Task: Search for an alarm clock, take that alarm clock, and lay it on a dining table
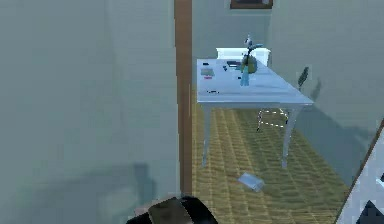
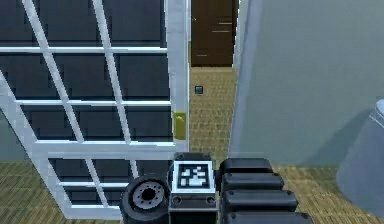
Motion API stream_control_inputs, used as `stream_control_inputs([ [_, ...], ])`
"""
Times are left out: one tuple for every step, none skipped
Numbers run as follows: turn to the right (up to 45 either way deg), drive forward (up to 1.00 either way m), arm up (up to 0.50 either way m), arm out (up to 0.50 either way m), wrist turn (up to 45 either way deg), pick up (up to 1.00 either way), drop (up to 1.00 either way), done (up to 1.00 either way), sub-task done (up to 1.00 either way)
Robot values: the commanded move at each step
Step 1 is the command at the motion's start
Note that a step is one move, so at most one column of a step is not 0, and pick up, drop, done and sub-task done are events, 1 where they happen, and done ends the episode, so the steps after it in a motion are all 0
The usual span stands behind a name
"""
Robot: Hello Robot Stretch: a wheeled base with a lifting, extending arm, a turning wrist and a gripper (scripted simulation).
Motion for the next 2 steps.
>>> stream_control_inputs([
  [45.0, 0.0, 0.0, 0.0, 0.0, 0.0, 0.0, 0.0, 0.0],
  [45.0, 0.0, 0.0, 0.0, 0.0, 0.0, 0.0, 0.0, 0.0],
])
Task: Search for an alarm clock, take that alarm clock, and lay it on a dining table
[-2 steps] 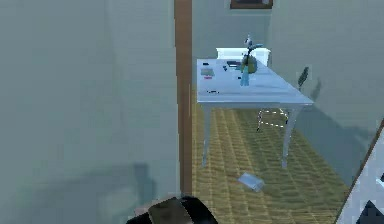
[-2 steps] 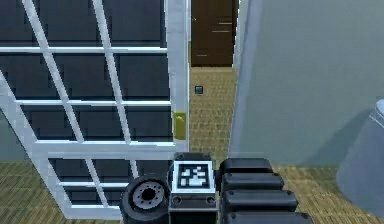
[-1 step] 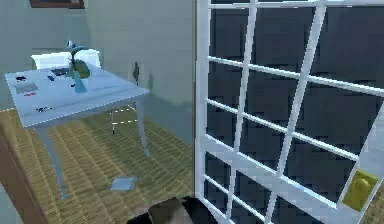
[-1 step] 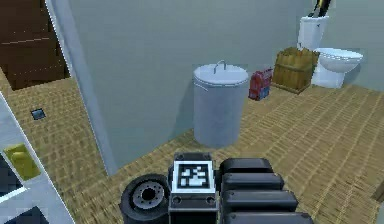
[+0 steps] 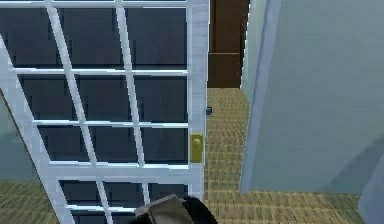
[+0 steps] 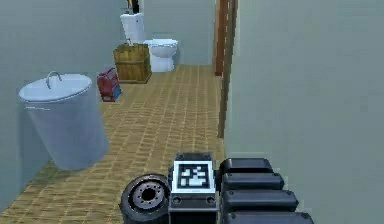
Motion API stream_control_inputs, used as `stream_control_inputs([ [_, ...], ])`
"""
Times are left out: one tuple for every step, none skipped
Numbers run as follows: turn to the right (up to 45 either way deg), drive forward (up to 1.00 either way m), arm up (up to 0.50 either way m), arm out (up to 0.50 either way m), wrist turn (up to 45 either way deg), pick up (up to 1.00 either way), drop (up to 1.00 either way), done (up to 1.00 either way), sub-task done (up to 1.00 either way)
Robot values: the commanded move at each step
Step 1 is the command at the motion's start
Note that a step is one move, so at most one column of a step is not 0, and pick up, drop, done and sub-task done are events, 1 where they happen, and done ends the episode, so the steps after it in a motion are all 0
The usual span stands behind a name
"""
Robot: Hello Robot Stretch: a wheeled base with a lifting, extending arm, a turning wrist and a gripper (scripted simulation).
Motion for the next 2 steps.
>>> stream_control_inputs([
  [0.0, 0.15, 0.0, 0.0, 0.0, 0.0, 0.0, 0.0, 0.0],
  [-45.0, 0.0, 0.0, 0.0, 0.0, 0.0, 0.0, 0.0, 0.0],
])
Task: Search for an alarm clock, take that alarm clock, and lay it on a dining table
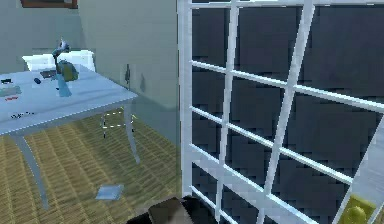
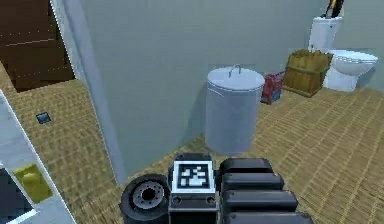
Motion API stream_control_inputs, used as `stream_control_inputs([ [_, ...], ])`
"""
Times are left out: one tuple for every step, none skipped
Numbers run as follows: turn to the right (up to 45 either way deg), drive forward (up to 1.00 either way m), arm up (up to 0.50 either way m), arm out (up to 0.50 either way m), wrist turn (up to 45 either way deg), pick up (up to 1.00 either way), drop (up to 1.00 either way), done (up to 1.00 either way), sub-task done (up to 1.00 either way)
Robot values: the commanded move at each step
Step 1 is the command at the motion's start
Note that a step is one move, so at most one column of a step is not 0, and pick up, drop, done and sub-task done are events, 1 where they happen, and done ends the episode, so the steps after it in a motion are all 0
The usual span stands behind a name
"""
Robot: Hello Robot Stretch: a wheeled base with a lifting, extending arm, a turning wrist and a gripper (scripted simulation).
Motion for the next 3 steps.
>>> stream_control_inputs([
  [-18.0, 0.0, 0.0, 0.0, 0.0, 0.0, 0.0, 0.0, 0.0],
  [0.0, 0.8, 0.0, 0.0, 0.0, 0.0, 0.0, 0.0, 0.0],
  [-45.0, 0.0, 0.0, 0.0, 0.0, 0.0, 0.0, 0.0, 0.0],
])
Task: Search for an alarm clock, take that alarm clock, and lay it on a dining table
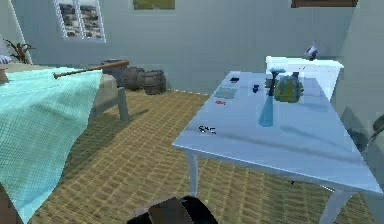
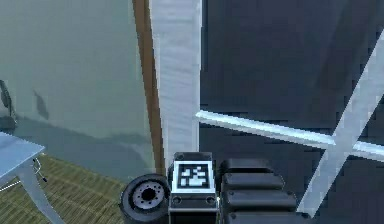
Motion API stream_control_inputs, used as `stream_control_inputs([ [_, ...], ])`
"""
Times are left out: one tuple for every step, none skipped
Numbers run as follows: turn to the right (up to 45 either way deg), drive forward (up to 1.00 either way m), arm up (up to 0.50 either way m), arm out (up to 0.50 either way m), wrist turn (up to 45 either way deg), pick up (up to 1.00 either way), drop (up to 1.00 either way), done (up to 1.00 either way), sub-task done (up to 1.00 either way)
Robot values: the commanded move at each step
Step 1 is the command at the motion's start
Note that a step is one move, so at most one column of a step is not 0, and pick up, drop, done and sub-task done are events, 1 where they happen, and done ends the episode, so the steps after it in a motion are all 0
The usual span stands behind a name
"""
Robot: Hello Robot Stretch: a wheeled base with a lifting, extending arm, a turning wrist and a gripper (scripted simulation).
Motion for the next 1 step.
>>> stream_control_inputs([
  [-21.0, 0.0, 0.0, 0.0, 0.0, 0.0, 0.0, 0.0, 0.0],
])
